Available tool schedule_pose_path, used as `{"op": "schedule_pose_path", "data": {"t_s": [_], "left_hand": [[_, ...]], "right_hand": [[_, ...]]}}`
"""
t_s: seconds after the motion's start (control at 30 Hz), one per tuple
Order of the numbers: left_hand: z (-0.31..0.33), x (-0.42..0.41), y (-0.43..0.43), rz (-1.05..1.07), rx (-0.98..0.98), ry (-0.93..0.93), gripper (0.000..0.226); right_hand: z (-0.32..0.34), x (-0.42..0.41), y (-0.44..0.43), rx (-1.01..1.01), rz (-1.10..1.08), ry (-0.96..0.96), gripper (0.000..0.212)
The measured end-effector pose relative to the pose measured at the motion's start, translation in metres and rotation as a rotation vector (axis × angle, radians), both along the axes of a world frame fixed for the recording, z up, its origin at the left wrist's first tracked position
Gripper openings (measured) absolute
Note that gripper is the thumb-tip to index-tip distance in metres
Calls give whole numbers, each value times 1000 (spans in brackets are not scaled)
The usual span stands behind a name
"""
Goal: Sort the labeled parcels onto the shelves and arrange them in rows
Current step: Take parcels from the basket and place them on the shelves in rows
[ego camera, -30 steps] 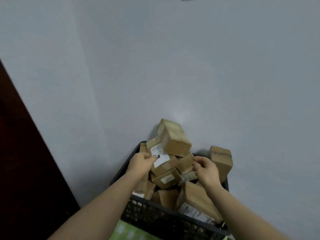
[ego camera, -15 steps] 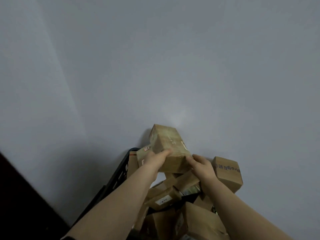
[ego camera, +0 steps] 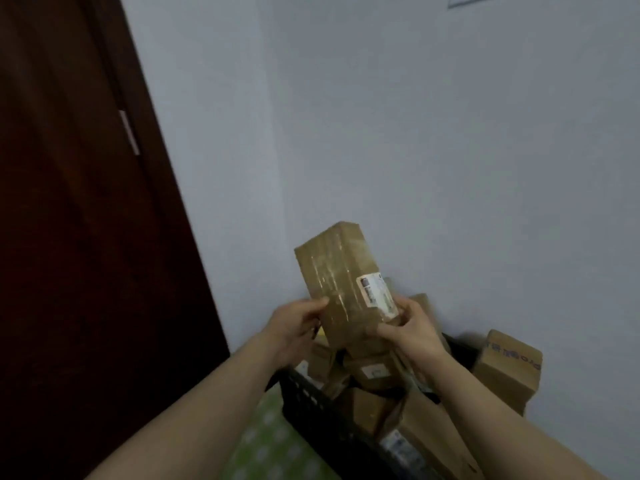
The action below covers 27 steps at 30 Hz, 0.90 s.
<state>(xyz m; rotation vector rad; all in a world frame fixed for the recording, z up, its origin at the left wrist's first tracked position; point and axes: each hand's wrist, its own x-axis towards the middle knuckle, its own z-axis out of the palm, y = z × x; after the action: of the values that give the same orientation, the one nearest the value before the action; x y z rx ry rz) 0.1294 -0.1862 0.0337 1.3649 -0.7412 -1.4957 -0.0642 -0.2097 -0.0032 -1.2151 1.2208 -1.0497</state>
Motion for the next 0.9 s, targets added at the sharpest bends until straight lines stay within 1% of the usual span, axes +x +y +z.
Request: {"op": "schedule_pose_path", "data": {"t_s": [0.03,0.1,0.17,0.23,0.27,0.3,0.33,0.37,0.4,0.43,0.47,0.5,0.53,0.63,0.67,0.7,0.73,0.8,0.87,0.9], "left_hand": [[5,15,14,111,17,18,50],[18,46,45,292,56,64,69],[32,74,84,394,87,90,86],[43,96,122,447,130,60,94],[48,105,141,455,150,44,93],[52,113,159,462,163,28,90],[57,121,175,473,164,13,82],[60,129,190,488,154,-2,69],[63,136,206,506,136,-5,59],[64,144,221,526,109,-9,54],[65,153,236,549,74,-16,52],[65,161,251,572,40,-17,52],[66,169,266,596,12,-12,51],[68,190,314,645,-56,-13,50],[69,196,328,659,-77,-11,49],[69,202,343,673,-97,-6,48],[69,206,357,684,-118,2,47],[71,213,381,681,-161,8,41],[73,219,403,674,-211,20,38],[72,222,412,677,-237,31,40]], "right_hand": [[3,10,9,-107,21,127,71],[6,30,26,-351,112,278,75],[6,54,40,-619,176,398,67],[7,78,54,-858,217,490,59],[8,91,62,-962,240,520,61],[11,104,73,-1051,259,540,67],[14,116,83,-1116,261,548,75],[16,127,92,-1164,265,540,79],[20,137,102,-1181,290,516,81],[24,146,111,-1174,324,466,81],[28,157,120,-1126,372,382,81],[34,168,130,-1019,423,278,80],[40,179,141,-853,472,171,78],[56,210,170,-235,571,-186,64],[60,221,179,-106,593,-244,61],[62,231,187,-61,617,-255,60],[64,239,198,-66,646,-227,60],[65,255,217,-121,691,-162,56],[69,268,237,-156,717,-147,49],[70,274,245,-168,723,-151,50]]}}
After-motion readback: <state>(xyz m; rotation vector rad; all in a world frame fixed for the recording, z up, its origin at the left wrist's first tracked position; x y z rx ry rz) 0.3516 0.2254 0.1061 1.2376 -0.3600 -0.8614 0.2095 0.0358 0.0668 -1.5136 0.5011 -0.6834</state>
